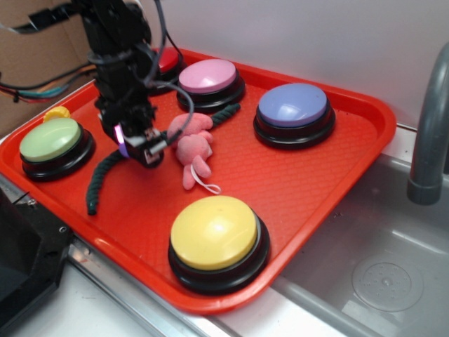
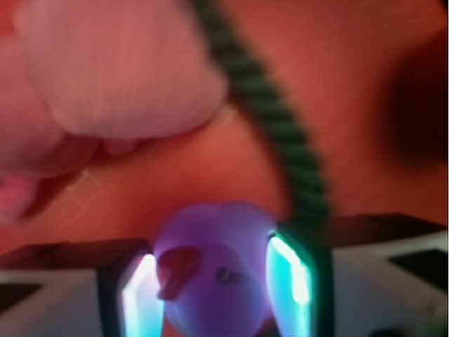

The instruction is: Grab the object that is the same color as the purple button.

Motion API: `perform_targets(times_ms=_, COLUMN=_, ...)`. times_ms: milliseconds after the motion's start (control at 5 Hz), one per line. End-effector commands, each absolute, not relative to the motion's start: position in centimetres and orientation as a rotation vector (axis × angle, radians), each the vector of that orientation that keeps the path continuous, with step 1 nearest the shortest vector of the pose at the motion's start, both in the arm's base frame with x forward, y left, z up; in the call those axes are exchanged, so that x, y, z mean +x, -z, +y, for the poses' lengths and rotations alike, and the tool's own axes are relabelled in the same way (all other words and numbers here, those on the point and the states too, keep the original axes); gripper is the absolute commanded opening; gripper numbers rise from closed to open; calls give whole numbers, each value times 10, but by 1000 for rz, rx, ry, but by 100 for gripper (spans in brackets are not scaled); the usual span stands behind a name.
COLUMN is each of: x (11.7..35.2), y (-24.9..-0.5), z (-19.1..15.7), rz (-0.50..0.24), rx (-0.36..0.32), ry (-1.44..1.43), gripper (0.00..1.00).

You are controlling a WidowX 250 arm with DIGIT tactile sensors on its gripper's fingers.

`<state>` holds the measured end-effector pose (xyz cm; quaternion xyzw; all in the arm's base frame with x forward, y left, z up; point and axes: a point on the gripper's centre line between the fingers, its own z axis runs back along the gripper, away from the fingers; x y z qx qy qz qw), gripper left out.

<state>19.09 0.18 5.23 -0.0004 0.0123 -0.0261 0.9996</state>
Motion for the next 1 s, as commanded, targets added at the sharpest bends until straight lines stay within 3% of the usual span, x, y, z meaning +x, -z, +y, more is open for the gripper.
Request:
perform_targets(times_ms=0, x=191, y=-152, z=31, rz=-128, rx=2, ry=-51, gripper=0)
perform_targets(times_ms=200, x=174, y=-182, z=36, rz=-190, rx=7, ry=-58, gripper=0)
perform_targets(times_ms=400, x=166, y=-190, z=42, rz=-158, rx=25, ry=-38, gripper=0)
perform_targets(times_ms=800, x=172, y=-181, z=38, rz=-125, rx=55, ry=-14, gripper=0)
